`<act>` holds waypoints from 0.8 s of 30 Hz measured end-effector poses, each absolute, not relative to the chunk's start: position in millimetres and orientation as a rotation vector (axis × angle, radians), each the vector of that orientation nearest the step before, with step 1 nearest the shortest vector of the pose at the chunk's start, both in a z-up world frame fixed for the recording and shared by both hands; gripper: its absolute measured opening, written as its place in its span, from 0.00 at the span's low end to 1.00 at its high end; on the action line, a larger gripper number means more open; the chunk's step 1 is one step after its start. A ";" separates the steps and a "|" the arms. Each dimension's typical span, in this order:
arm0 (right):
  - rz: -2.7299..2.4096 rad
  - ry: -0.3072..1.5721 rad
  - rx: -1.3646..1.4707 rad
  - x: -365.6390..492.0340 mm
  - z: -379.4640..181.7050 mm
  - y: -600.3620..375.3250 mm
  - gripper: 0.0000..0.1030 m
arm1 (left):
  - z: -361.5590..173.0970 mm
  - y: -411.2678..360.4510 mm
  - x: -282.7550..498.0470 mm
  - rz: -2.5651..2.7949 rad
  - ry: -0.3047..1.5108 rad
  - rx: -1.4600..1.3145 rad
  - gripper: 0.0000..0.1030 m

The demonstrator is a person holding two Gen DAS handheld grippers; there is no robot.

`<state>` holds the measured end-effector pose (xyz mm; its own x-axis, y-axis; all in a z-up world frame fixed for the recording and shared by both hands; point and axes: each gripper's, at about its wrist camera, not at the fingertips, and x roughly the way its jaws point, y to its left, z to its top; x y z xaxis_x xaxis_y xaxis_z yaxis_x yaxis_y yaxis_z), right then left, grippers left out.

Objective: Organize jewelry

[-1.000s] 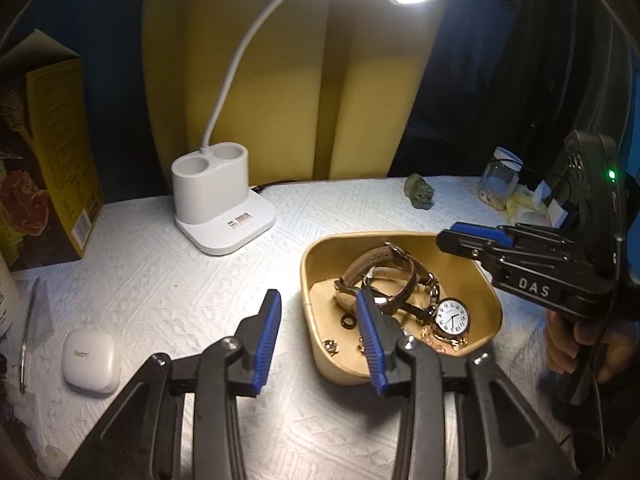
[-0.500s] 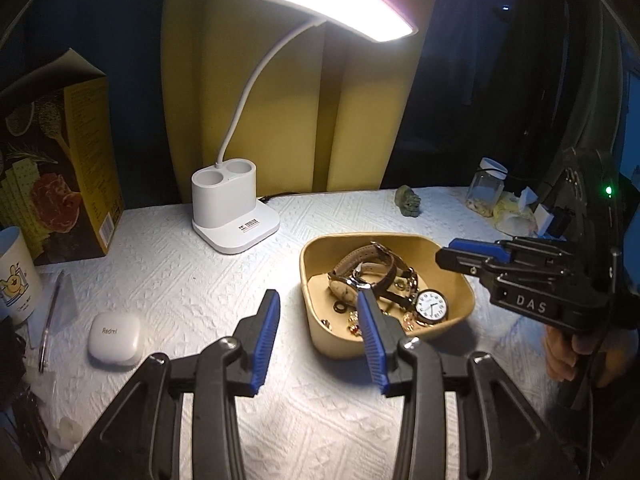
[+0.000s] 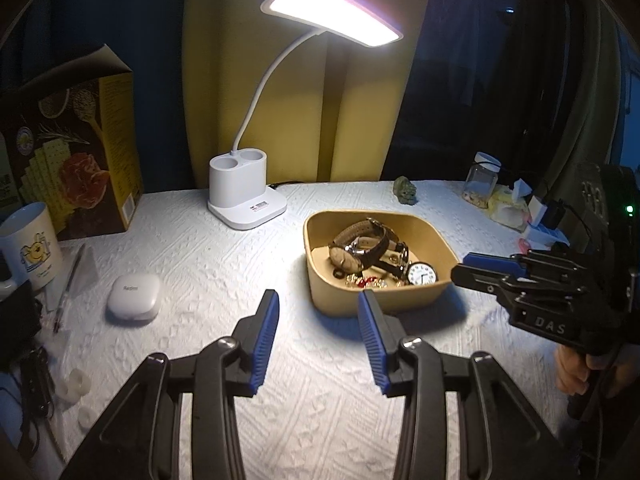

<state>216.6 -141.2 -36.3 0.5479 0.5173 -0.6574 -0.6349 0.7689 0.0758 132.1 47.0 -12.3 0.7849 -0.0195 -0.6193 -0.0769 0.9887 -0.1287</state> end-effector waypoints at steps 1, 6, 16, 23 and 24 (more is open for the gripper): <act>0.688 0.714 -0.173 211.0 -36.4 -144.2 0.20 | -11.5 46.3 129.9 0.032 0.670 -0.146 0.39; 0.685 0.702 -0.151 191.1 -34.7 -159.6 0.20 | -1.5 38.9 110.9 0.039 0.654 -0.120 0.40; 0.673 0.620 -0.114 153.6 -11.4 -201.8 0.45 | 23.0 19.1 78.6 0.086 0.590 -0.129 0.66; 0.669 0.551 -0.097 134.3 9.7 -230.3 0.60 | 44.9 -9.5 60.3 0.113 0.533 -0.073 0.72; 0.669 0.541 -0.097 132.0 12.6 -233.8 0.63 | 47.4 -12.3 57.6 0.118 0.519 -0.072 0.74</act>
